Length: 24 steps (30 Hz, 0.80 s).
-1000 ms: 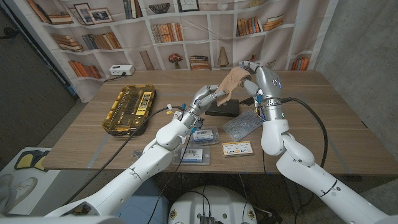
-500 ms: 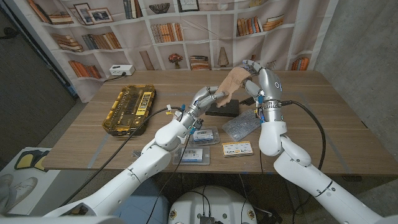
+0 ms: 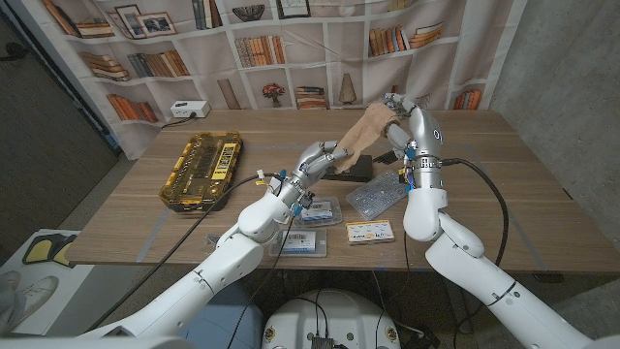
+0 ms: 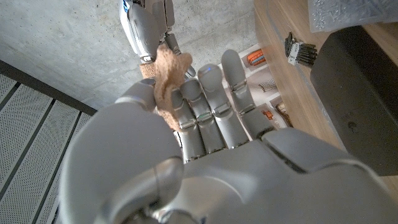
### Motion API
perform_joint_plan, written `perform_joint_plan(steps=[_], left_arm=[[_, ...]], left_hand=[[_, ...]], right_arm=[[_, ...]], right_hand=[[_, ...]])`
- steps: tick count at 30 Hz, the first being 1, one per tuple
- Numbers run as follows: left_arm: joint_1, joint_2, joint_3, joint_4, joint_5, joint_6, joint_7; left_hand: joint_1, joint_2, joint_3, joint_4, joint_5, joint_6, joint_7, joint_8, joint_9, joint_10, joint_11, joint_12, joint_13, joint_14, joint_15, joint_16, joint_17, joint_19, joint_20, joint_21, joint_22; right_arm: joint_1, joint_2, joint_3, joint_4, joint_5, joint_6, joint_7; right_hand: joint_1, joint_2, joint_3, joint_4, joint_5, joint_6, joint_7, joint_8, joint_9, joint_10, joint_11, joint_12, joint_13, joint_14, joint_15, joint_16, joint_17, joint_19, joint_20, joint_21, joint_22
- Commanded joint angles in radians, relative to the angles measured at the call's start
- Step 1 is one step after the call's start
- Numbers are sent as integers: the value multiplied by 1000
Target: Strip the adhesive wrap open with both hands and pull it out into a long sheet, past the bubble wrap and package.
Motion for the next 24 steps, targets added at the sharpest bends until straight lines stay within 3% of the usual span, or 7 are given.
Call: perform_joint_plan(steps=[1, 6, 15, 21, 24], left_arm=[[31, 17, -12, -24, -6, 4, 18], [35, 19, -13, -25, -9, 3, 17], [41, 26, -17, -33, -17, -3, 8], [52, 34, -23, -50, -14, -6, 16], [60, 40, -28, -60, -15, -5, 20]], left_hand=[[-7, -5, 10, -2, 6, 8, -4, -5, -8, 3, -11, 1, -3, -5, -3, 7, 0, -5, -3, 21, -6], [-10, -6, 14, -1, 6, 3, -5, 8, 15, 2, -13, 0, -4, -7, -2, 7, 0, -8, -3, 30, -17], [-14, -7, 21, -1, 6, 11, -5, -5, -10, 10, -10, -11, -25, -1, -3, 10, -1, -7, -6, 44, -23], [-17, -9, 27, -1, 8, 3, -8, 11, 21, 8, -12, 0, -8, 2, -3, 11, -2, -4, -6, 48, -26], [-18, -9, 30, -1, 9, 10, -7, -3, -4, 7, -13, 1, -6, 2, -4, 11, -2, -4, -6, 49, -28]], right_arm=[[-11, 26, 34, 21, 110, 54, -3], [-21, 24, 61, 31, 165, 90, 4], [-25, 1, 86, 47, 194, 116, 19], [-21, -6, 101, 65, 212, 129, 24], [-17, -10, 108, 74, 217, 135, 23]], right_hand=[[-18, 3, -5, 8, -5, 3, -3, 0, 2, 9, -2, -5, -2, 9, -143, 1, -3, 10, -4, 5, 1], [-28, 3, -9, 12, -5, 6, -2, 1, 2, 12, -3, -7, -4, 14, -144, 2, -8, 11, -5, 5, 1], [-30, 2, -11, 12, -4, 7, -2, 1, 2, 16, -2, -11, -6, 17, -149, 1, -14, 11, -9, 5, 0], [-31, 1, -12, 10, -3, 5, -3, 0, 2, 14, -1, -15, -8, 14, -150, -1, -20, 7, -11, 3, 0], [-32, 0, -13, 10, -3, 4, -3, 0, 2, 10, -4, -18, -9, 13, -149, -2, -22, 7, -12, 3, 0]])
